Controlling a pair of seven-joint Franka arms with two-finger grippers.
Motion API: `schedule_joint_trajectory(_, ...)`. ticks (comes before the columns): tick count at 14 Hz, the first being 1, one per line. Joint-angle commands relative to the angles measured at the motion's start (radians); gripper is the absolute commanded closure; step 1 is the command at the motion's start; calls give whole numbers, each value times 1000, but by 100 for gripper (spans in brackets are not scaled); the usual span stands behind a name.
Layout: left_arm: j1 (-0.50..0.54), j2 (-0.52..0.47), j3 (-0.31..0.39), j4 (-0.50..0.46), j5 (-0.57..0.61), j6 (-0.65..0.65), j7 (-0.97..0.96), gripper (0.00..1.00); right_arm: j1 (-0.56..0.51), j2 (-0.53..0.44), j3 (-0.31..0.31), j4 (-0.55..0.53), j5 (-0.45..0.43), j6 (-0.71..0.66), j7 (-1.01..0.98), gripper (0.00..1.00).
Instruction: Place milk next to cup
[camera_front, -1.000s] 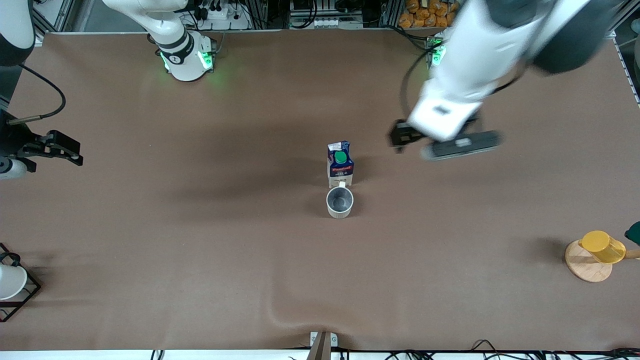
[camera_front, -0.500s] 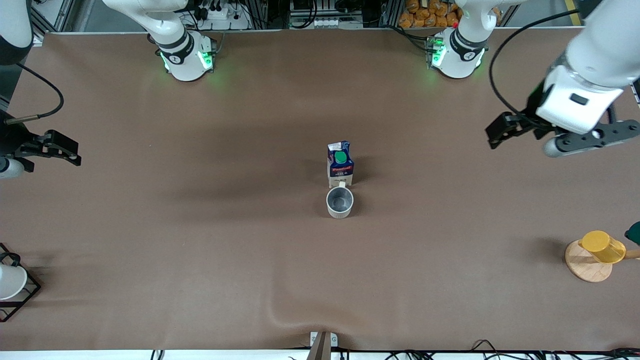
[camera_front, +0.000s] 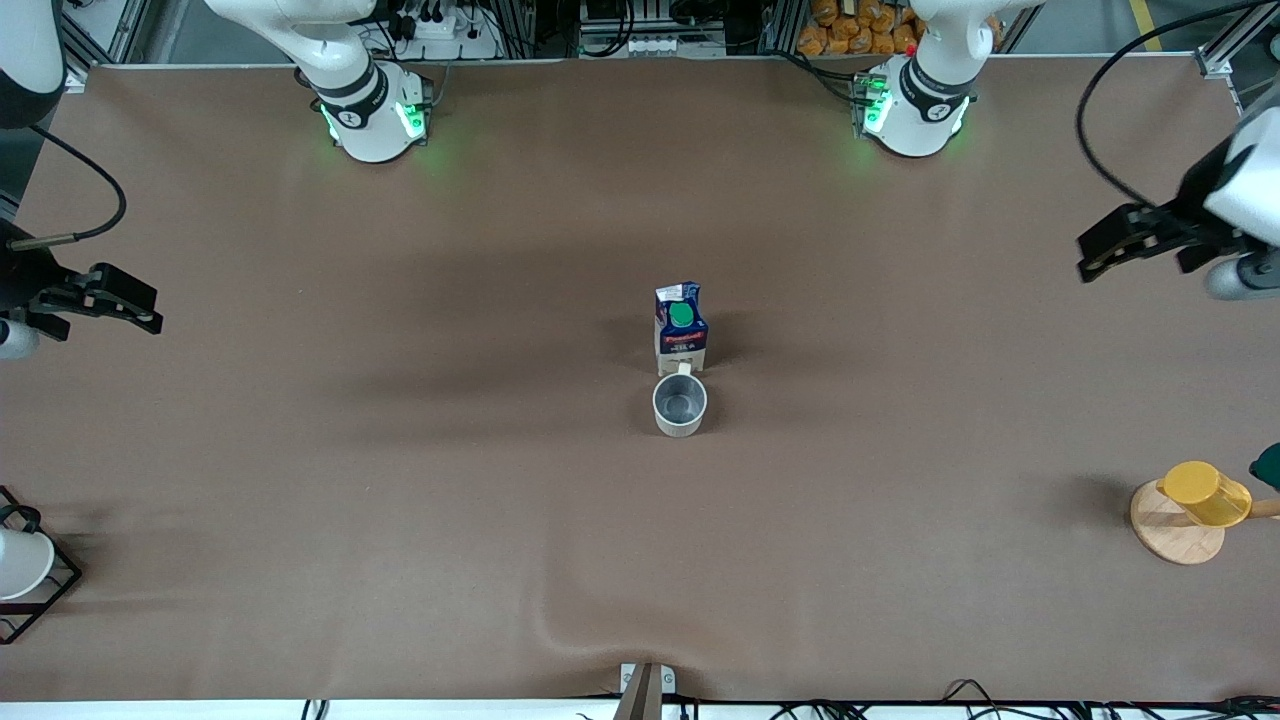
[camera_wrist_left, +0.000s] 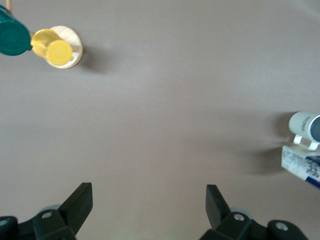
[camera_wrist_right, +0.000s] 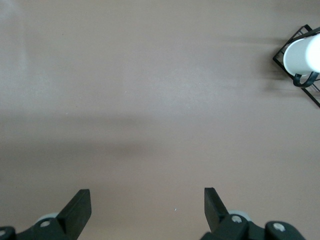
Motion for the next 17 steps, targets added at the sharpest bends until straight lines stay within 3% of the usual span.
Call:
schedule_joint_trajectory(1, -96, -65, 134, -65, -34, -10, 41, 0, -2, -11, 6, 4, 5, -16, 34, 0)
schedule_joint_trajectory(5, -204, -112, 298, -115, -69, -4, 71, 0, -5, -10, 6, 2, 5, -16, 34, 0)
schedule_joint_trajectory(8, -209, -105, 300, -93, -61, -7, 66, 0, -13, -11, -2, 2, 67, -24, 28, 0)
schedule_joint_trajectory(17, -215, -94, 296, -85, -66, -17, 66, 0, -19, -8, -1, 2, 65, -26, 21, 0)
